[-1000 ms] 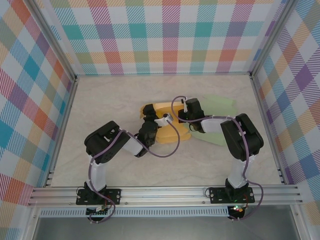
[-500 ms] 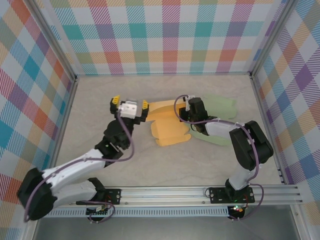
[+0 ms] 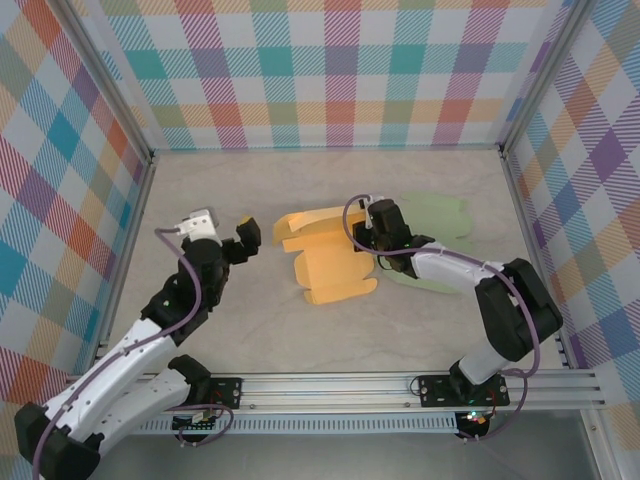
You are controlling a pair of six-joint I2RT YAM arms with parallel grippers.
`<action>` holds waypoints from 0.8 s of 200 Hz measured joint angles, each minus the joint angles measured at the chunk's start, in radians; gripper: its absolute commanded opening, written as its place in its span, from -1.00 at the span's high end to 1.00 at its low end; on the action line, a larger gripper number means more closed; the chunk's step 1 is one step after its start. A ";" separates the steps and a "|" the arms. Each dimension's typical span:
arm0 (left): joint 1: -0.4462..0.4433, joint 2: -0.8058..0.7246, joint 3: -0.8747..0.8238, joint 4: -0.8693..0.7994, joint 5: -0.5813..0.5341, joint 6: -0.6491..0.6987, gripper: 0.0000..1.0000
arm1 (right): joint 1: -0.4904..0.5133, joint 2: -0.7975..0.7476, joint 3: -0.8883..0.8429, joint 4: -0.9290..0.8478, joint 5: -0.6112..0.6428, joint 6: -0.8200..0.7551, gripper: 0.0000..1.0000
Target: Fold the paper box
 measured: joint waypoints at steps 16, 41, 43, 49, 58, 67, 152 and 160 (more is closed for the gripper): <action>0.016 0.059 0.014 -0.003 0.081 -0.043 -1.00 | 0.025 -0.021 0.000 -0.028 0.037 0.007 1.00; 0.040 0.126 0.021 0.006 0.171 -0.102 -1.00 | 0.055 -0.041 0.000 -0.065 0.099 0.026 1.00; 0.042 0.129 0.021 0.007 0.176 -0.104 -1.00 | 0.057 -0.043 0.000 -0.068 0.104 0.028 1.00; 0.051 0.144 0.025 0.010 0.199 -0.116 -1.00 | 0.061 -0.048 0.000 -0.073 0.116 0.032 1.00; 0.062 0.165 0.032 0.011 0.228 -0.130 -1.00 | 0.066 -0.058 0.000 -0.076 0.132 0.036 1.00; 0.074 0.190 0.042 0.013 0.262 -0.140 -1.00 | 0.068 -0.068 0.000 -0.076 0.145 0.039 1.00; 0.090 0.370 0.109 0.064 0.436 -0.186 -1.00 | 0.068 -0.122 -0.028 -0.055 0.173 0.051 1.00; 0.090 0.375 0.109 0.071 0.441 -0.187 -1.00 | 0.068 -0.122 -0.028 -0.052 0.171 0.051 1.00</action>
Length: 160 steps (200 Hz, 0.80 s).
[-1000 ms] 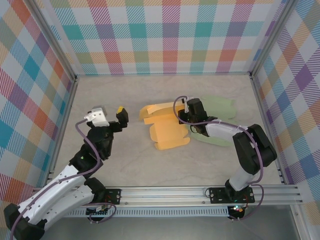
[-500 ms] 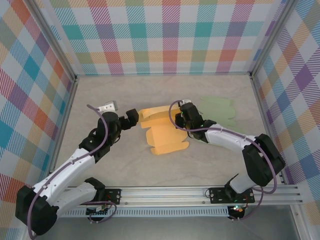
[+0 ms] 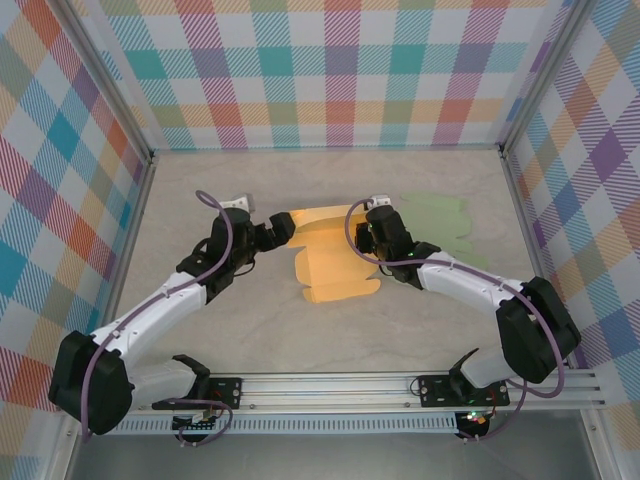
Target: Fold the paper box
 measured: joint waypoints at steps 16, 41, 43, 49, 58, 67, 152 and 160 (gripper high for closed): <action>0.000 0.024 0.000 0.017 0.008 0.000 -1.00 | 0.000 0.000 0.000 0.003 -0.003 0.002 1.00; 0.000 0.084 0.003 0.037 0.029 -0.012 -1.00 | 0.000 0.000 0.000 0.005 -0.008 0.007 1.00; 0.000 0.089 0.003 0.040 0.031 -0.014 -1.00 | 0.000 0.000 0.000 0.005 -0.008 0.007 1.00; 0.000 0.103 0.003 0.047 0.036 -0.019 -1.00 | 0.000 0.000 0.000 0.006 -0.011 0.008 1.00; 0.000 0.120 0.003 0.056 0.040 -0.025 -1.00 | 0.000 0.000 0.000 0.007 -0.016 0.008 1.00; 0.000 0.136 0.003 0.069 0.048 -0.031 -1.00 | 0.000 0.000 0.000 0.008 -0.021 0.008 1.00; -0.020 0.194 -0.005 0.201 0.054 -0.127 -1.00 | 0.005 0.070 0.047 -0.004 -0.037 0.055 1.00; -0.021 0.180 -0.017 0.200 0.035 -0.132 -1.00 | 0.005 0.070 0.047 -0.008 -0.033 0.056 1.00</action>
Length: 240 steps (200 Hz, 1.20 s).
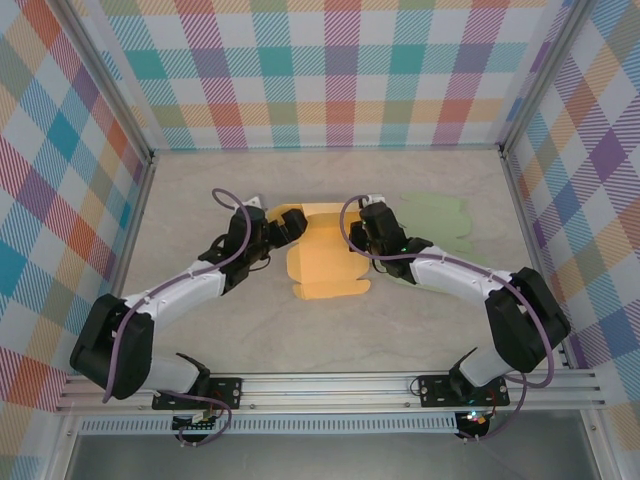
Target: Fold the paper box
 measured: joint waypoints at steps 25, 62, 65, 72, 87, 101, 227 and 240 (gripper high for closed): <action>0.000 -0.091 -0.050 -0.058 -0.077 -0.011 -1.00 | 0.002 0.000 0.000 -0.007 0.013 0.003 1.00; 0.000 -0.253 -0.121 -0.149 -0.151 -0.033 -0.87 | 0.004 0.000 0.000 -0.009 0.029 0.005 1.00; 0.000 -0.267 -0.131 -0.154 -0.153 -0.036 -0.83 | 0.004 0.000 0.000 -0.009 0.030 0.006 1.00; 0.000 -0.294 -0.154 -0.159 -0.154 -0.045 -0.73 | 0.004 0.000 0.000 -0.009 0.034 0.008 1.00; 0.000 -0.351 -0.215 -0.158 -0.147 -0.066 -0.60 | 0.004 0.000 0.000 -0.009 0.036 0.015 1.00; -0.002 -0.379 -0.263 -0.150 -0.130 -0.082 -0.57 | 0.004 0.000 0.001 -0.010 0.036 0.019 1.00; -0.090 -0.111 -0.264 0.176 -0.069 -0.048 -0.28 | 0.004 0.001 0.016 -0.019 0.033 0.026 1.00; -0.090 -0.098 -0.247 0.196 -0.070 -0.037 -0.14 | 0.005 0.001 0.016 -0.019 0.032 0.027 1.00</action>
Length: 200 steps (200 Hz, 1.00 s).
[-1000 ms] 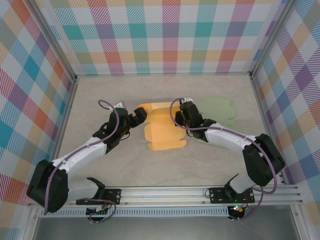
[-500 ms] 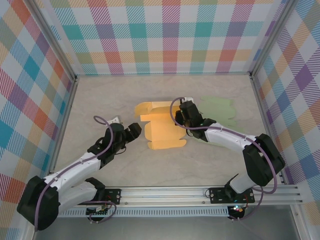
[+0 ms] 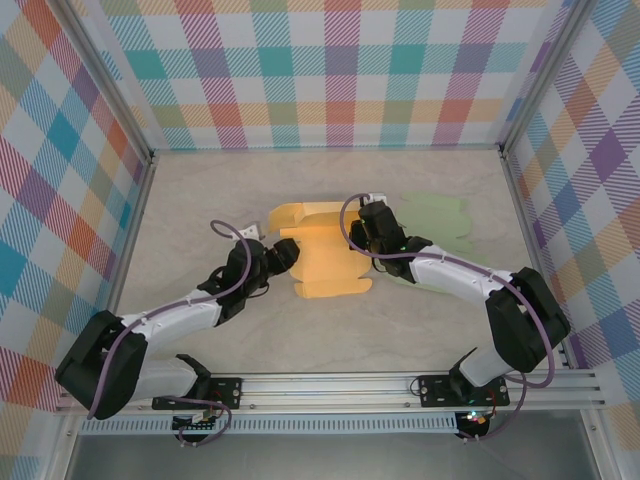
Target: Fold the paper box
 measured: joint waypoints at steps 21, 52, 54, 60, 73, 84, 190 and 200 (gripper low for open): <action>0.000 0.008 0.026 0.016 0.000 0.019 0.00 | 0.000 0.000 0.000 0.000 0.000 0.003 1.00; 0.000 0.023 0.065 0.033 0.014 0.033 0.16 | 0.000 0.000 -0.001 0.002 -0.004 0.014 1.00; 0.000 0.026 0.068 0.036 0.016 0.034 0.17 | 0.000 0.000 -0.001 0.002 -0.005 0.015 1.00; -0.002 0.033 0.075 0.042 0.021 0.036 0.18 | 0.000 0.000 -0.002 0.004 -0.008 0.018 1.00; -0.006 0.052 0.089 0.055 0.034 0.036 0.20 | 0.000 0.000 -0.004 0.005 -0.016 0.021 1.00; -0.015 0.070 0.099 0.069 0.045 0.039 0.21 | 0.000 0.002 -0.005 0.006 -0.019 0.021 1.00; -0.047 0.246 0.189 0.180 0.144 0.039 0.36 | 0.001 0.033 -0.009 0.005 -0.027 0.025 1.00; -0.047 0.255 0.192 0.189 0.149 0.039 0.36 | 0.001 0.034 -0.009 0.005 -0.027 0.025 1.00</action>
